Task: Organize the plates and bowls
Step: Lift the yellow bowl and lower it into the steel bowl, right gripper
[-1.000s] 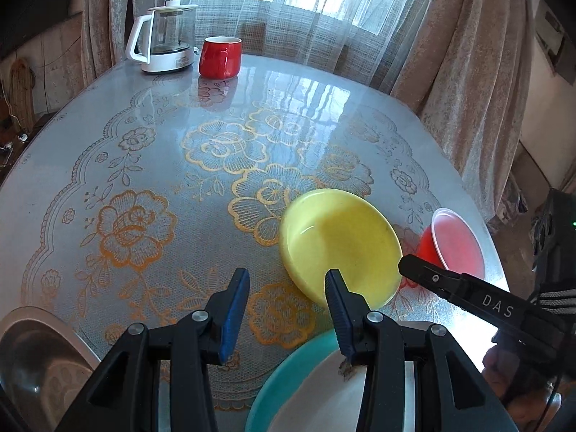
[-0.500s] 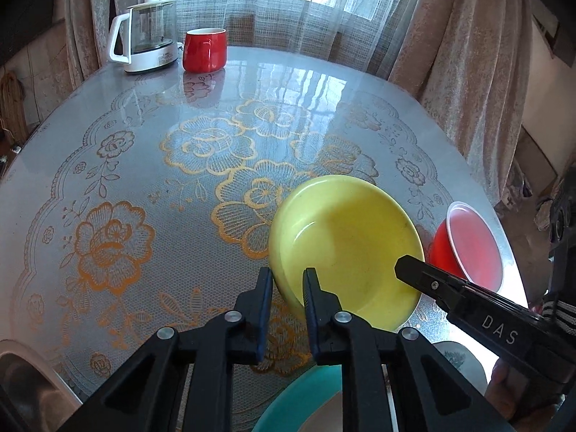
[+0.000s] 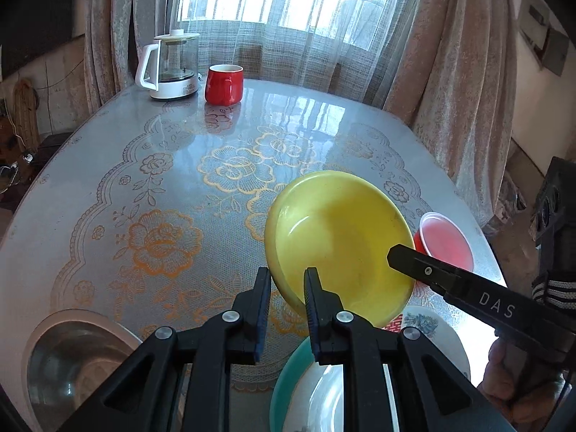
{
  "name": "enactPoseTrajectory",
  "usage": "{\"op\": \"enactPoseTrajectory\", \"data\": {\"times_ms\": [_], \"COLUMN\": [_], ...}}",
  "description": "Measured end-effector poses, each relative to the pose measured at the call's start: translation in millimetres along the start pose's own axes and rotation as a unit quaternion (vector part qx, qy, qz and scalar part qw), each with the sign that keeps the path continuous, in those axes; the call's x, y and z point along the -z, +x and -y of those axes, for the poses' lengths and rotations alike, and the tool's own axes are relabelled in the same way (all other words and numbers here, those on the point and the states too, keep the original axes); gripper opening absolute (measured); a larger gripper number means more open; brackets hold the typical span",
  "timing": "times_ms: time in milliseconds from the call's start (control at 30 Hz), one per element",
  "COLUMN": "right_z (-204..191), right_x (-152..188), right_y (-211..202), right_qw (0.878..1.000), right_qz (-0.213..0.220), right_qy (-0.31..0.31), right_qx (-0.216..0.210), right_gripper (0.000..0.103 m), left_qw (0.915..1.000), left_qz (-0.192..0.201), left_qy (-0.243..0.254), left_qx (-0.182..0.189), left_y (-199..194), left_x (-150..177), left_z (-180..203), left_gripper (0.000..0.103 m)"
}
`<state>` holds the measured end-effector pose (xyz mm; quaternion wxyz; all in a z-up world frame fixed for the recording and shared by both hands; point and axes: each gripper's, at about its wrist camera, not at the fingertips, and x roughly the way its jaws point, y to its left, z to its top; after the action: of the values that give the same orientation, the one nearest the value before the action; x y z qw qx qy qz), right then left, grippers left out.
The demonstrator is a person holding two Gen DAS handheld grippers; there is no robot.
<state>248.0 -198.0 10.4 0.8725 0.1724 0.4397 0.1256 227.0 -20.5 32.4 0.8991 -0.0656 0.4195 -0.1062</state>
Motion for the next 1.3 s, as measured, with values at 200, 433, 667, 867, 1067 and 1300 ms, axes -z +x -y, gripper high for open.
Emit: {"op": "enactPoseTrajectory", "data": {"times_ms": [200, 433, 667, 867, 1067, 1300], "right_z": [-28.7, -66.5, -112.0, -131.8, -141.7, -152.3], "right_x": [21.1, 52.5, 81.4, 99.2, 110.4, 121.0], "right_y": [-10.7, -3.9, 12.0, 29.0, 41.0, 48.6], "right_qw": [0.999, 0.997, 0.991, 0.987, 0.984, 0.982], "right_qz": [-0.003, -0.025, -0.053, -0.081, -0.100, -0.109], "right_qy": [-0.019, -0.045, -0.081, -0.098, -0.111, -0.130], "right_qx": [-0.028, -0.064, -0.093, -0.098, -0.093, -0.083], "right_gripper": [0.012, 0.012, 0.012, 0.012, 0.012, 0.012], "left_qw": [0.9998, 0.9989, 0.9962, 0.9938, 0.9916, 0.9917], "left_qz": [0.015, 0.030, 0.031, 0.018, 0.014, 0.015], "left_qy": [-0.012, -0.035, -0.077, -0.099, -0.116, -0.109], "left_qx": [0.001, -0.007, -0.026, -0.047, -0.055, -0.065], "left_y": [-36.9, -77.6, -102.6, -104.8, -104.9, -101.6], "left_x": [23.1, 56.6, 86.8, 109.6, 121.5, 125.2], "left_z": [-22.3, -62.1, -106.3, -129.9, -146.3, -145.5], "left_gripper": [0.019, 0.019, 0.019, 0.019, 0.019, 0.019]}}
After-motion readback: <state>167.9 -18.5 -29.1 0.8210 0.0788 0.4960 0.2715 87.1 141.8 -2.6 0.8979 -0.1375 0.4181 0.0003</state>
